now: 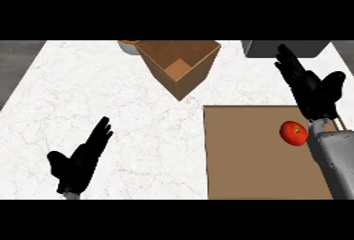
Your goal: Pick the tomato from the tray and place it in the cardboard box
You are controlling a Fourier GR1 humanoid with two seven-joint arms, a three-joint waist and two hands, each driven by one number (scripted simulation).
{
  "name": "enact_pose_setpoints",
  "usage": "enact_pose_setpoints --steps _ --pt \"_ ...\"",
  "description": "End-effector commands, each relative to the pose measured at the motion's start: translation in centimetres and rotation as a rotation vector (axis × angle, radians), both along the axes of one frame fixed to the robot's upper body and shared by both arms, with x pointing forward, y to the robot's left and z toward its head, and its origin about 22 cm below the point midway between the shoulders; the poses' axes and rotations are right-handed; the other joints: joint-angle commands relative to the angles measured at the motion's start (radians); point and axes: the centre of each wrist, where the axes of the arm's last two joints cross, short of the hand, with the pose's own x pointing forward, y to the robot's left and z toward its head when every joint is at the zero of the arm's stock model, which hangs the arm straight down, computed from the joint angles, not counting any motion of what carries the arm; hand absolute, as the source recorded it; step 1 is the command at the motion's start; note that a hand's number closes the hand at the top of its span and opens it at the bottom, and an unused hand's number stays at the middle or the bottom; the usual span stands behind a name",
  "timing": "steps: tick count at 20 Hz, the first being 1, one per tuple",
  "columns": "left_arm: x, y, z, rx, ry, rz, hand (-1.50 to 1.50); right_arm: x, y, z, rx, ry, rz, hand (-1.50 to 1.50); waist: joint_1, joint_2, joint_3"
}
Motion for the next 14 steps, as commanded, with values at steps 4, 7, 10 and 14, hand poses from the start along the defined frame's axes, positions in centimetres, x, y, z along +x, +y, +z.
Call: enact_pose_setpoints --steps 4,7,10,14 --pt "3.8 3.2 5.7 0.253 -0.291 -0.039 0.00 -1.8 -6.9 8.3 -0.086 -0.307 -0.325 -1.50 -0.096 -0.001 -0.017" --pt "4.3 3.6 7.2 0.327 -0.368 -0.082 0.00 -3.8 -12.3 8.4 -0.491 -0.147 -0.495 -1.50 -0.151 0.003 -0.025" --pt "4.6 4.2 8.3 0.343 -0.396 -0.130 0.00 -8.1 -13.2 8.3 -0.379 -0.231 -0.590 -1.50 -0.113 0.008 -0.018" --pt "5.3 4.6 10.4 0.346 -0.432 -0.164 0.00 -12.2 -13.7 6.3 -0.594 -0.235 -0.485 -1.50 -0.075 0.016 -0.017"
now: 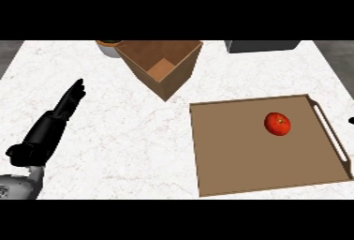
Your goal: Pick the tomato from the tray and place it in the cardboard box
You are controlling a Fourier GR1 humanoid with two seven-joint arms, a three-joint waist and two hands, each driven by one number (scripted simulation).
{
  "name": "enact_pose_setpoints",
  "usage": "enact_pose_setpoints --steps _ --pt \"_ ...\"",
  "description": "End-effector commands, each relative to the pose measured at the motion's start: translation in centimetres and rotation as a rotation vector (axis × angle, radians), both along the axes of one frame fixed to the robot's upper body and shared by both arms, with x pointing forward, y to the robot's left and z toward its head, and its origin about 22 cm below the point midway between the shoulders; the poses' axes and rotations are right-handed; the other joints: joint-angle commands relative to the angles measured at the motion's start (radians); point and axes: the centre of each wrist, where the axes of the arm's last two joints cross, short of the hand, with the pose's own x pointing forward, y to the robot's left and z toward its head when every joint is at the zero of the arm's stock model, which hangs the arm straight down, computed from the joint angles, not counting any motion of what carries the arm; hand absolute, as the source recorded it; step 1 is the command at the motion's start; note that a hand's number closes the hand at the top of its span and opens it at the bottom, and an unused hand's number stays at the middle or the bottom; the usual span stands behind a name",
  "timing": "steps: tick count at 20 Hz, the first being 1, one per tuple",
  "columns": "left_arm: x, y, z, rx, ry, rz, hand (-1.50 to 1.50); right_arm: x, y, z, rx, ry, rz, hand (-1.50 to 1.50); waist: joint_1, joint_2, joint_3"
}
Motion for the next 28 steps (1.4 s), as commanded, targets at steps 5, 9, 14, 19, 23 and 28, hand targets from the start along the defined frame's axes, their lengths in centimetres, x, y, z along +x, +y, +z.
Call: enact_pose_setpoints --steps 5,9,14,19,23,28 --pt "1.8 -1.0 1.4 0.030 -0.031 -0.068 0.00 -5.5 1.3 1.9 -0.304 0.110 0.070 -1.50 0.045 0.014 -0.001" --pt "1.7 -2.4 1.0 0.039 -0.053 -0.097 0.00 -4.3 2.3 2.2 -0.409 0.359 0.038 -1.50 0.072 0.020 -0.002" --pt "2.2 -2.3 -0.3 0.012 -0.034 -0.099 0.00 -4.0 5.3 3.4 -0.503 0.600 0.110 -1.50 0.086 0.023 -0.002" --pt "2.1 -2.2 1.2 0.012 -0.036 -0.131 0.00 -3.5 9.5 4.7 -0.596 0.727 0.054 -1.50 0.105 0.021 -0.002" --pt "2.2 -1.9 0.3 0.034 -0.044 -0.115 0.00 -1.8 12.0 4.4 -0.583 0.812 0.058 -1.50 0.100 0.021 -0.001" --pt "2.7 -2.8 -0.1 0.017 -0.050 -0.124 0.00 0.4 15.7 3.9 -0.565 0.884 0.045 -1.50 0.097 0.021 -0.002"
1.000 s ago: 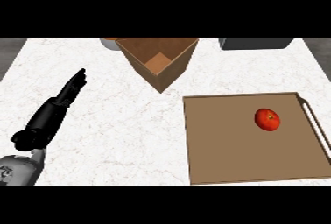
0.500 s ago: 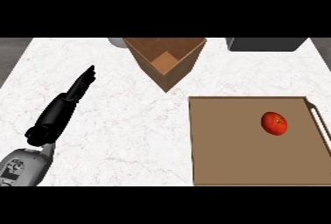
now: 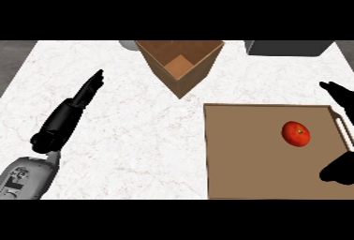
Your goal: Pick the tomato from the tray and place it in the cardboard box
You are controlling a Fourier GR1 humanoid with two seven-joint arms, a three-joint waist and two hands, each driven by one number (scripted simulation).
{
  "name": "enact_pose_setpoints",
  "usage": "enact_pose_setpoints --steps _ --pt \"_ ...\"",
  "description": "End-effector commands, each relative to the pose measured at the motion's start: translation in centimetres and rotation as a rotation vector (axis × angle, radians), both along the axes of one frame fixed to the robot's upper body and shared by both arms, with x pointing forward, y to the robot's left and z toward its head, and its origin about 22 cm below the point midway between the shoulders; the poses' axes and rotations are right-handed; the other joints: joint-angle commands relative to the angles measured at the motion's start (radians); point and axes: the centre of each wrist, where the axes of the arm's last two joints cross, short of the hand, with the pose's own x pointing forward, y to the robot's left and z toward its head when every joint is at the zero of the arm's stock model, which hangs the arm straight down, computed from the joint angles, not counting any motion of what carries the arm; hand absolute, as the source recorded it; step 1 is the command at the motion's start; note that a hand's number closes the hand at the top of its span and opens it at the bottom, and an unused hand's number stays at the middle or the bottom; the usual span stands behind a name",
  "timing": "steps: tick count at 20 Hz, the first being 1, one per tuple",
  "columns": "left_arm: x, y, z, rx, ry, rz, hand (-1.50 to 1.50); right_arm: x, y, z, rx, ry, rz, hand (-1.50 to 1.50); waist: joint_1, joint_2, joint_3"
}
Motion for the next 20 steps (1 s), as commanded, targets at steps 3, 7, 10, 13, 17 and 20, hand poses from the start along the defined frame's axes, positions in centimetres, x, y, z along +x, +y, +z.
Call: enact_pose_setpoints --steps 3,7,10,13,17,20 --pt "-0.3 0.0 0.1 0.003 0.003 0.001 0.00 2.7 3.4 -1.4 -0.030 0.104 -0.074 -1.50 -0.006 -0.002 0.001" --pt "-0.1 -0.2 -1.4 0.005 0.017 0.022 0.00 1.9 2.9 -5.3 -0.028 0.119 -0.081 -1.50 -0.023 -0.002 0.002" --pt "1.3 -0.8 -0.1 -0.007 0.002 -0.002 0.00 3.4 4.2 -4.1 -0.105 0.125 -0.112 -1.50 -0.022 -0.002 0.001" --pt "0.8 0.7 -0.4 -0.009 0.024 0.032 0.00 2.7 4.9 -5.7 -0.110 0.107 -0.115 -1.50 -0.021 -0.004 0.001" --pt "0.9 -1.1 -0.2 -0.003 0.004 0.021 0.00 5.0 4.4 -5.3 -0.103 0.108 -0.122 -1.50 -0.019 -0.002 0.002" --pt "0.8 1.2 3.5 -0.002 0.000 0.014 0.00 4.7 2.9 -6.1 -0.124 0.141 -0.130 -1.50 -0.019 -0.004 0.002"
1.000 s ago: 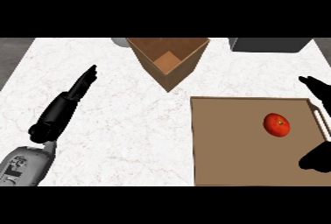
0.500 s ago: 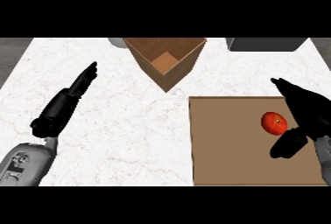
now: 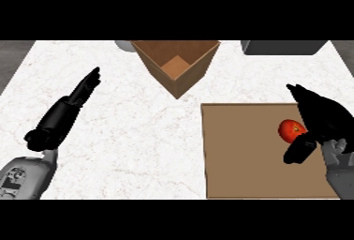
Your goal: Pick the tomato from the tray and place it in the cardboard box
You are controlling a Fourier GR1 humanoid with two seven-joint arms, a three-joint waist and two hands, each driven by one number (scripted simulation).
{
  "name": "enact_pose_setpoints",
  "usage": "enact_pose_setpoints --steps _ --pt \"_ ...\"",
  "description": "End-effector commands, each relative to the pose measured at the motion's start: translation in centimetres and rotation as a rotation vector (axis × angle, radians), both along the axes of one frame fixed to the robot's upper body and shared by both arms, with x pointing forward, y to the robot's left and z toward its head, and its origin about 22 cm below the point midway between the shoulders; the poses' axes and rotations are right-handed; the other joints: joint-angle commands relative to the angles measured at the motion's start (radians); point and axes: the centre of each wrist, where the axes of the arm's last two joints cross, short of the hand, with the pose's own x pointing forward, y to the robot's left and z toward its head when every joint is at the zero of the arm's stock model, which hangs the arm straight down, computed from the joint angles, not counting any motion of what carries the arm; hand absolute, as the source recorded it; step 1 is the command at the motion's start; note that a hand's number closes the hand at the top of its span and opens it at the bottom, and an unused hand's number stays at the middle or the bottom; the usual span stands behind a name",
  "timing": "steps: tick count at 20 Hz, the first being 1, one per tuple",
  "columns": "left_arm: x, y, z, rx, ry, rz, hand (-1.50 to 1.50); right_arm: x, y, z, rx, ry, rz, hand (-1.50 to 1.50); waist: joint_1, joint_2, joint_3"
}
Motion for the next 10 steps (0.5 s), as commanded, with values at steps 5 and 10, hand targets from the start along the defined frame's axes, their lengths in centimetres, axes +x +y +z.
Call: enact_pose_setpoints --steps 5,10 --pt "-0.9 0.6 -1.1 -0.007 0.006 0.009 0.00 0.7 1.2 -1.8 -0.116 0.088 -0.102 -1.50 0.000 0.000 0.000" --pt "0.5 -0.2 -0.3 0.022 0.000 0.007 0.00 0.8 -1.1 -4.2 -0.074 0.083 -0.086 -1.50 -0.005 0.001 0.001"
